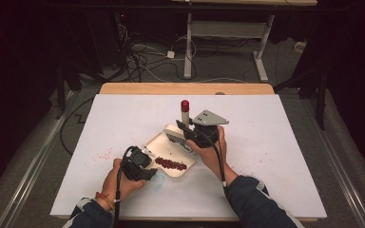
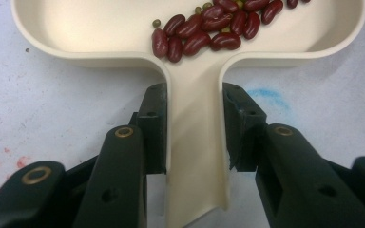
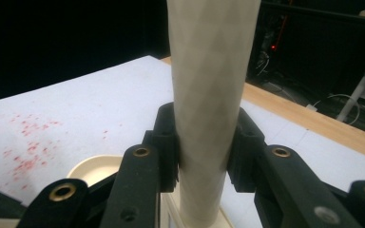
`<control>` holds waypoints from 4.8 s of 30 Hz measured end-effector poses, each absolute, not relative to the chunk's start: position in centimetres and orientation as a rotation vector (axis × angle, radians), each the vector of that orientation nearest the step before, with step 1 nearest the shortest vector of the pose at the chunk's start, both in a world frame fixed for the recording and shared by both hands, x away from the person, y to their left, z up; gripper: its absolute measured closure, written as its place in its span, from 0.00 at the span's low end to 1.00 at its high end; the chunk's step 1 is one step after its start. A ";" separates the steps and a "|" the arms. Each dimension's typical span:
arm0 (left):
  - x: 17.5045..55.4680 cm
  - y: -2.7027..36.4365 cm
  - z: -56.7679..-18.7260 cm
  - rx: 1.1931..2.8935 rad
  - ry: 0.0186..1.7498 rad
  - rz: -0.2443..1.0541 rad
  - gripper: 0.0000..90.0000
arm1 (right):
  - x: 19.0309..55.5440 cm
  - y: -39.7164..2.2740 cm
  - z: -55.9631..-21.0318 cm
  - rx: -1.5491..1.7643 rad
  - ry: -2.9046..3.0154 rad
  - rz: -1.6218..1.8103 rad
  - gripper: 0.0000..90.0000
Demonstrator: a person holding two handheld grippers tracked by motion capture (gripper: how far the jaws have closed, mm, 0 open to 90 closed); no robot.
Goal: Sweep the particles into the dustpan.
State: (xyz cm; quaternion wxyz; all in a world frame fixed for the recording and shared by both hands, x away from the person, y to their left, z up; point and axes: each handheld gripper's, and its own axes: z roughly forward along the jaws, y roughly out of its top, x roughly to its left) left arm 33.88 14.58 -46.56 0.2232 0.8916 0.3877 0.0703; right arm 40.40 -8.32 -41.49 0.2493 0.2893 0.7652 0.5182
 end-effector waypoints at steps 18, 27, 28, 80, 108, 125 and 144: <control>33.6 14.4 -46.5 2.473 1.053 0.207 0.71 | 37.6 -7.8 -40.1 0.702 2.183 1.479 0.78; 33.3 14.3 -46.5 2.487 1.027 0.209 0.71 | 37.6 -10.0 -38.7 0.731 2.138 1.499 0.78; 33.3 14.3 -46.5 2.487 1.027 0.210 0.71 | 37.6 -10.4 -38.5 0.737 2.130 1.501 0.78; 32.8 14.0 -46.5 2.518 1.013 0.233 0.71 | 34.9 -15.7 -40.2 0.744 2.133 1.278 0.78; 32.5 14.4 -46.6 2.535 0.985 0.263 0.70 | 32.9 -15.0 -39.3 0.693 2.155 1.350 0.78; 32.4 13.9 -46.9 2.490 1.010 0.258 0.70 | 35.2 -14.3 -40.1 0.710 2.072 1.353 0.78; 32.6 13.7 -46.9 2.452 1.048 0.233 0.70 | 33.4 -9.0 -41.4 0.649 2.113 1.365 0.78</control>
